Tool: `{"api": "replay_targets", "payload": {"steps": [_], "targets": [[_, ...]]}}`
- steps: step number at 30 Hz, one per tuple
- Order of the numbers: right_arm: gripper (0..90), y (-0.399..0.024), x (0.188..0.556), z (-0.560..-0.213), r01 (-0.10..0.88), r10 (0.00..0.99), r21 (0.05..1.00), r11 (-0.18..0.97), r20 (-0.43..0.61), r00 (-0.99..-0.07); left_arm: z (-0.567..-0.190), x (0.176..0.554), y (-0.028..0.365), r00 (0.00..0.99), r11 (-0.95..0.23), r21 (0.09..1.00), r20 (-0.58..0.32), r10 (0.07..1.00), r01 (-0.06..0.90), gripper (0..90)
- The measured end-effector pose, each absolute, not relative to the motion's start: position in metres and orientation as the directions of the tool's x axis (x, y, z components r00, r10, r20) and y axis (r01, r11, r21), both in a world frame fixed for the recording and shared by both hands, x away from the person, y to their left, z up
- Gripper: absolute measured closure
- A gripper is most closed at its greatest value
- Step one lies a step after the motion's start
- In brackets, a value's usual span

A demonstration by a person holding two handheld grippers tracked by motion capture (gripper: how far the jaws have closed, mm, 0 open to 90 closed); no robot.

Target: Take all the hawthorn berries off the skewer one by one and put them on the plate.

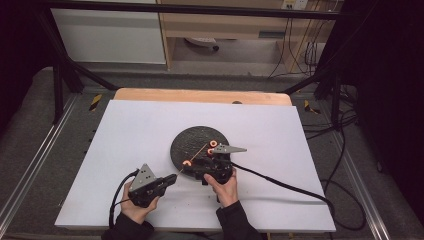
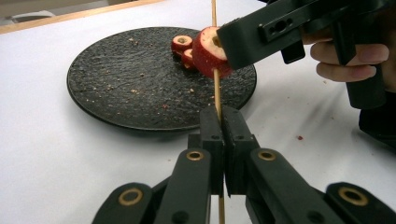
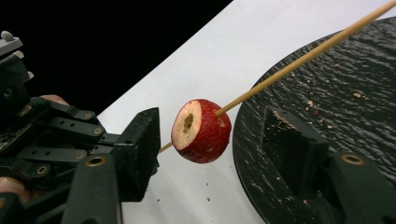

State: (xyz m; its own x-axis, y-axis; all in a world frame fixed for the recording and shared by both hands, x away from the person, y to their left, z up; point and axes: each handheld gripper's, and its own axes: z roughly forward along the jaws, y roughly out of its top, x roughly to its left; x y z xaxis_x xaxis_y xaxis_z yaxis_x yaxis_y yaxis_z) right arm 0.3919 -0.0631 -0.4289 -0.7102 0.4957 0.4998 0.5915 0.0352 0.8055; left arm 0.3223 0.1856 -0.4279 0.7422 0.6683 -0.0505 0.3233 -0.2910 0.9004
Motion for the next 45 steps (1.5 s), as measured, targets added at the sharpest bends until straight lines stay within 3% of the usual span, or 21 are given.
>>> {"api": "replay_targets", "payload": {"steps": [15,45], "targets": [[60.8,-0.062,0.392,-0.431,0.63,0.452,0.776,0.026,0.553,-0.7,-0.428,0.322,0.184,0.745,-0.293,0.902,-0.046,0.665,0.317,87.9],[62.2,-0.072,0.402,-0.414,0.609,0.478,0.793,-0.012,0.54,-0.693,-0.424,0.32,0.188,0.74,-0.273,0.913,-0.044,0.671,0.302,87.9]]}}
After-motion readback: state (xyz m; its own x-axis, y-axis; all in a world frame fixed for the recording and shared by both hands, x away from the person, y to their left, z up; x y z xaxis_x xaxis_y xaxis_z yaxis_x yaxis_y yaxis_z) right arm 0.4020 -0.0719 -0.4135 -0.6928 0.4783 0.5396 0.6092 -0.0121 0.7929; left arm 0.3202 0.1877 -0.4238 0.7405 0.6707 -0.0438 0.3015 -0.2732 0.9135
